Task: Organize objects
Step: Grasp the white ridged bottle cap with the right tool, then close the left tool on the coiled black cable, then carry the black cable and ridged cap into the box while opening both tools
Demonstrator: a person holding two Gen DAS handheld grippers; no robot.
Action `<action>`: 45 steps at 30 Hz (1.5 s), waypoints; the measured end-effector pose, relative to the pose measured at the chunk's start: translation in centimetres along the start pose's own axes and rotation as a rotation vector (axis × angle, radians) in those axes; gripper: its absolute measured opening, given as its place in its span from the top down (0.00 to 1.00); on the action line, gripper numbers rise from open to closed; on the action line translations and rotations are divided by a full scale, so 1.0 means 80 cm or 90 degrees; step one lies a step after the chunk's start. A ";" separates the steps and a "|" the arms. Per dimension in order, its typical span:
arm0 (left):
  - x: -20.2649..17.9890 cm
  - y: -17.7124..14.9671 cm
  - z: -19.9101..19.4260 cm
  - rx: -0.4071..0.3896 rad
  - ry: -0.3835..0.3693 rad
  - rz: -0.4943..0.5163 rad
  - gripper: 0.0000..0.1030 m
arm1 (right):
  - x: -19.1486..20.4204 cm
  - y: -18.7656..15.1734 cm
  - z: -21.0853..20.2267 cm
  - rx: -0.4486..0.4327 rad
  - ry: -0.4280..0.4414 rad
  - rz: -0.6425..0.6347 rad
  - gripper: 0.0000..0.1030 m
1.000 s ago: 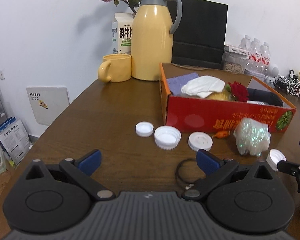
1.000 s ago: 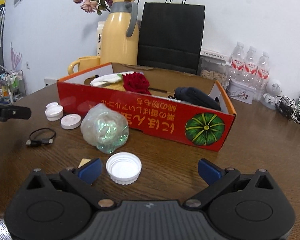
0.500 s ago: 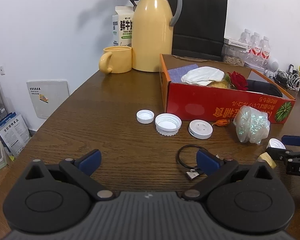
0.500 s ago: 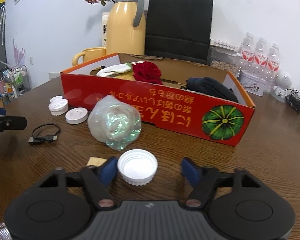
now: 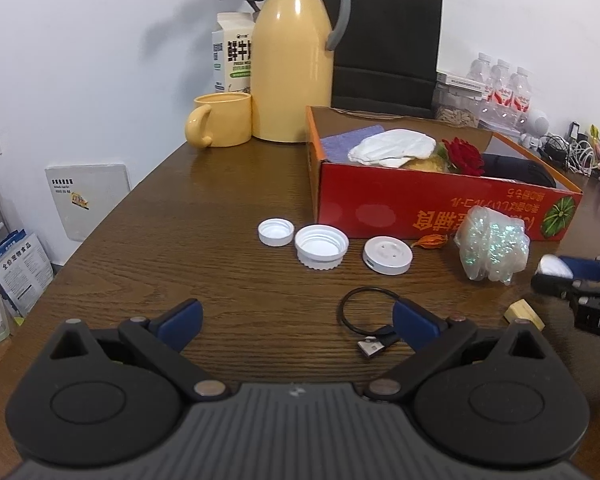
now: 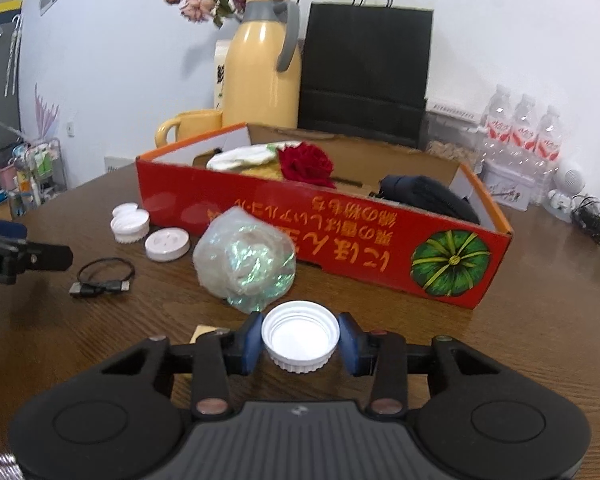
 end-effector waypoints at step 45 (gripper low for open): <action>-0.074 -0.003 0.020 0.009 -0.138 0.099 0.89 | 0.000 0.003 -0.035 -0.090 -0.030 0.008 0.62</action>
Point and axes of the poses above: each gripper's, at about its wrist camera, not at the fingertips, and z roughly the way its jaws point, x to its left, y to its top, the point moved 6 cm from there along z, roughly the way its jaws point, and after that the axes turned 3 degrees about x, right-handed, at the moved point
